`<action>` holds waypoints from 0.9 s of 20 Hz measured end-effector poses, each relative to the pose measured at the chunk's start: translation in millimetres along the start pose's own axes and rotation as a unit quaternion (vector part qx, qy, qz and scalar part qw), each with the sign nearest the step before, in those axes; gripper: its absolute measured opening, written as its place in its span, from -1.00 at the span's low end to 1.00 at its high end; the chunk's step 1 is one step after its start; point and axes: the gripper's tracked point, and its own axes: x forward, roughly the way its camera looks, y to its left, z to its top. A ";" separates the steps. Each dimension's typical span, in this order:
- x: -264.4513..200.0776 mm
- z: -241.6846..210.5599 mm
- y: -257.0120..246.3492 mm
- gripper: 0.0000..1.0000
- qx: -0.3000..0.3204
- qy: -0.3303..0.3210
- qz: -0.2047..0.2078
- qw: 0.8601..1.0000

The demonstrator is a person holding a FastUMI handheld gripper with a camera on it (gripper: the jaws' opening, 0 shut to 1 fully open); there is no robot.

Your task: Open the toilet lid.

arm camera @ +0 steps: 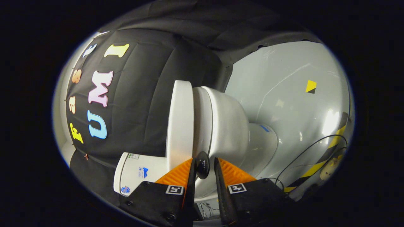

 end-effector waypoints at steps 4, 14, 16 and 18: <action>-1.8 -2.8 6.9 -0.36 0.009 -0.004 0.013 1.000; -1.3 -7.3 15.0 -0.82 -0.054 -0.009 -0.012 0.998; -0.8 -5.0 16.8 -0.82 -0.075 -0.008 -0.026 0.997; -1.1 -7.2 22.3 -0.83 -0.099 -0.004 -0.038 0.994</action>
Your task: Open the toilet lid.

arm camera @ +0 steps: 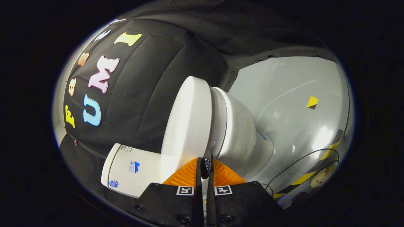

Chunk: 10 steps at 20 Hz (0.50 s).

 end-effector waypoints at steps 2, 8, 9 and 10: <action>-4.7 3.2 10.9 -0.82 -0.032 -0.004 -0.005 0.999; -30.8 18.7 68.4 -0.82 -0.143 -0.025 -0.027 0.989; -35.4 20.1 82.6 -0.82 -0.167 -0.029 -0.029 0.985; -39.8 22.5 102.1 -0.83 -0.188 -0.036 -0.029 0.981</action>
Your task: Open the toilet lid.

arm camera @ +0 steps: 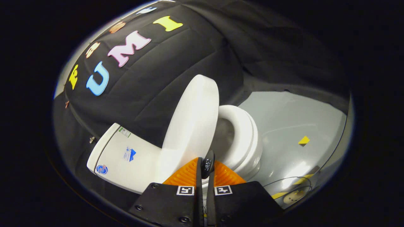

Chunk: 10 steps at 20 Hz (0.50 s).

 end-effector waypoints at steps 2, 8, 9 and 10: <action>-9.8 9.4 26.0 -0.83 -0.042 -0.007 -0.006 0.999; -29.7 20.6 85.6 -0.83 -0.160 -0.012 -0.043 0.986; -33.3 20.6 93.5 -0.83 -0.176 -0.014 -0.048 0.983; -35.7 20.6 104.3 -0.82 -0.190 -0.017 -0.051 0.980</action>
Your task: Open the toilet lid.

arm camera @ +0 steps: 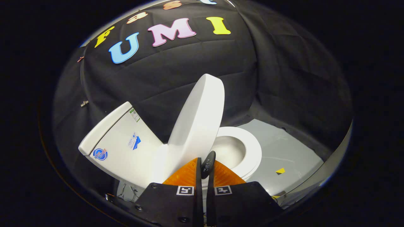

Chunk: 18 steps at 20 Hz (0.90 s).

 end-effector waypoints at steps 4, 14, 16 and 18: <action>-12.7 14.5 44.1 -0.83 -0.057 -0.022 -0.003 0.998; -36.3 25.6 150.9 -0.83 -0.198 -0.073 0.002 0.977; -38.9 23.8 173.2 -0.83 -0.207 -0.079 0.013 0.975; -39.7 21.4 191.8 -0.83 -0.221 -0.084 0.023 0.971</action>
